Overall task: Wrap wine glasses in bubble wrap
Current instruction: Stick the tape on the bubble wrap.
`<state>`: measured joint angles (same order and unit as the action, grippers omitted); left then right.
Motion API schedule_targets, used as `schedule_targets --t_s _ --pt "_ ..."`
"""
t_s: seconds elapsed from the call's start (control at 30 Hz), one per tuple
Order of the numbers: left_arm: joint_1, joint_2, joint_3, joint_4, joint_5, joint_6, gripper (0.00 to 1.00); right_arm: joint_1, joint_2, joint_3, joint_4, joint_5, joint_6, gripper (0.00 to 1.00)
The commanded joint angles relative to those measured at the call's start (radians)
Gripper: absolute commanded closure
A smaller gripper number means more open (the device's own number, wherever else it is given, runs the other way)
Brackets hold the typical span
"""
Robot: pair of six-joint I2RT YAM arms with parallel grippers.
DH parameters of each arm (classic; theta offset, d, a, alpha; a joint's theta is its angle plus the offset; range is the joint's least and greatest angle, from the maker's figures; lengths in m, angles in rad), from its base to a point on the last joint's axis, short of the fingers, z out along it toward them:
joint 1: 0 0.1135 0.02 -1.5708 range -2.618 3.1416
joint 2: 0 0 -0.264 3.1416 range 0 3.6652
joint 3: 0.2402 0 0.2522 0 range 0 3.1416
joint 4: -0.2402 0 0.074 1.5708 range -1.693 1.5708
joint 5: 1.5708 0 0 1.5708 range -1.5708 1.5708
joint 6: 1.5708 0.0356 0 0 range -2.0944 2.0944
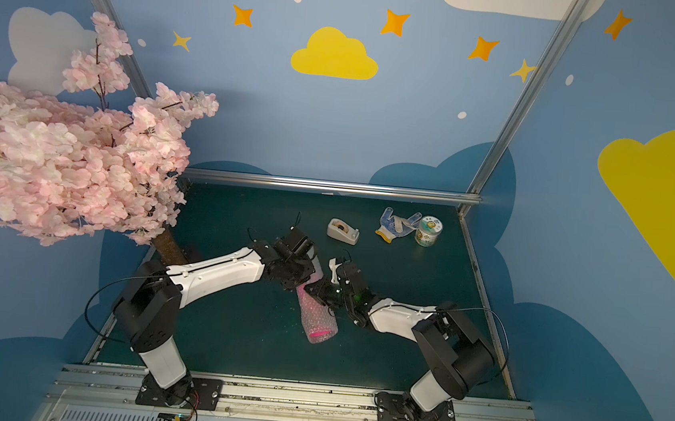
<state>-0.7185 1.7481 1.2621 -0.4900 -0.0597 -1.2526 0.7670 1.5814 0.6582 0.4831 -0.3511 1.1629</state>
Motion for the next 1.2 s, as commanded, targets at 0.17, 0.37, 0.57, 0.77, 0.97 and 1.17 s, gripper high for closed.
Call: schedule_targets --t_s 0.17,0.37,0.57,0.77,0.97,1.17 --pt "-0.001 0.026 -0.003 -0.070 0.023 0.012 0.98 -0.019 -0.046 0.058 -0.086 -0.049 -0.055 1.00" --pt "-0.001 0.026 -0.001 -0.073 0.018 0.012 0.98 -0.025 -0.135 0.090 -0.203 -0.042 -0.111 1.00" --pt "0.000 0.033 0.012 -0.075 0.021 0.014 0.98 -0.035 -0.128 0.036 -0.166 -0.047 -0.090 1.00" --pt "-0.001 0.036 0.023 -0.082 0.020 0.017 0.98 -0.025 -0.037 0.068 -0.114 -0.143 -0.135 1.00" --pt "-0.001 0.039 0.035 -0.085 0.021 0.023 0.98 -0.024 0.062 0.053 -0.055 -0.174 -0.117 1.00" --pt "-0.002 0.036 0.047 -0.099 0.019 0.032 0.98 -0.030 0.090 0.084 -0.124 -0.189 -0.163 1.00"
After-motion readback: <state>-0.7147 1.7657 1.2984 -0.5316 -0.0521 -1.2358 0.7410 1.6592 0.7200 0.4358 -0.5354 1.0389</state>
